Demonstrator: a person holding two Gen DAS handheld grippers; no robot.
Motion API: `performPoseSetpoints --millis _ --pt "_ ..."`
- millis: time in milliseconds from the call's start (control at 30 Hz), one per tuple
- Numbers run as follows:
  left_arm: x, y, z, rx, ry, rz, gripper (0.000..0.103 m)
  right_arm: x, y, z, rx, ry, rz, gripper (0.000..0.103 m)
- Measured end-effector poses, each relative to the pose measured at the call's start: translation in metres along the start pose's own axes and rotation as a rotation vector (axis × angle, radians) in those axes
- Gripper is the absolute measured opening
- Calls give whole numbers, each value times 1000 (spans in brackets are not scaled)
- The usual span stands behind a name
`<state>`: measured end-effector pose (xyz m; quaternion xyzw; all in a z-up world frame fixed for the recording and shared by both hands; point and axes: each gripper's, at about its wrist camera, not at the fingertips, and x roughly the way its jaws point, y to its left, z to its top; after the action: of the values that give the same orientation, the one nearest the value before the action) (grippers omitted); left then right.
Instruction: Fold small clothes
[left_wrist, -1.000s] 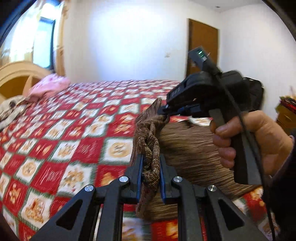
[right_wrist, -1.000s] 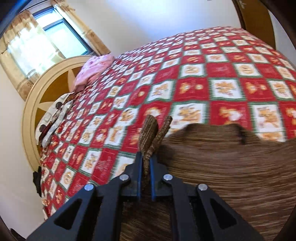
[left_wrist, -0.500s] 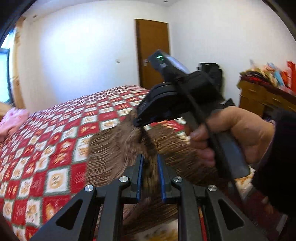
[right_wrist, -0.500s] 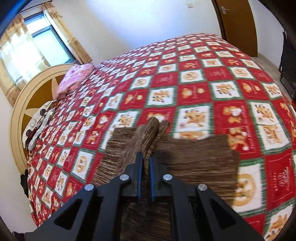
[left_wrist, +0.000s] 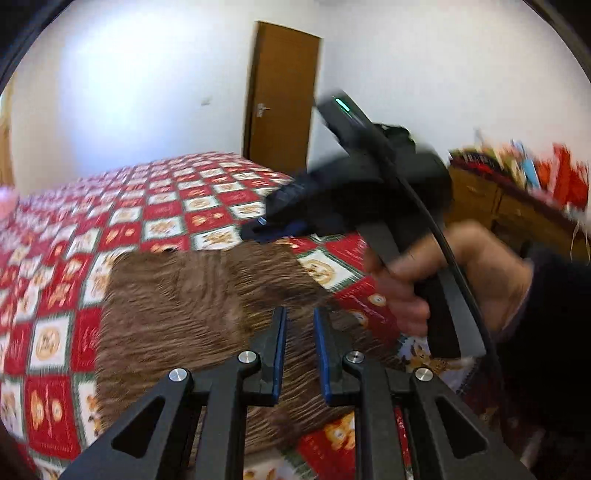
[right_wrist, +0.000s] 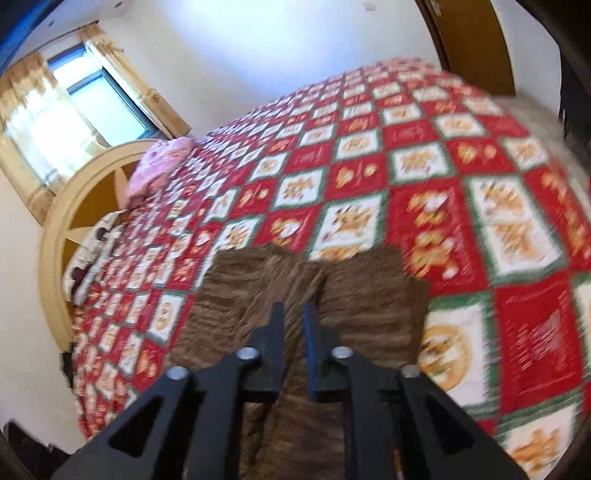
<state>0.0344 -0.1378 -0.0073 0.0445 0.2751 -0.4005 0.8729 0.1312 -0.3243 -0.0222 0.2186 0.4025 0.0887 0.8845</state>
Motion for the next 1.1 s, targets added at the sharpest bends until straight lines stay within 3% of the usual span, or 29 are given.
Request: performPoseSetpoints --millis 67,167,300,500,633,700,733,767,1100 --pt "-11 7 0 -10 -22 34 16 12 -1 -4 35 22 27 40" --pt "-31 28 -1 -1 -46 145 16 26 4 -7 50 34 20 44" --pt "-38 67 -14 -98 -11 245 16 47 13 -5 28 39 -45 44" --pt "-41 94 -22 -201 5 268 16 81 19 -6 -9 90 -200 45" --pt "-42 101 -25 -207 17 279 16 84 21 -8 3 64 -230 51" --pt "-42 102 -27 -218 22 272 16 85 25 -11 -9 56 -224 47" --pt "-39 105 -27 -218 26 274 16 86 27 -12 -23 55 -222 29" --pt "-39 105 -27 -217 30 278 16 87 27 -13 -24 58 -197 21" --pt "-28 107 -26 -218 49 294 16 49 57 -4 -165 -34 -209 17"
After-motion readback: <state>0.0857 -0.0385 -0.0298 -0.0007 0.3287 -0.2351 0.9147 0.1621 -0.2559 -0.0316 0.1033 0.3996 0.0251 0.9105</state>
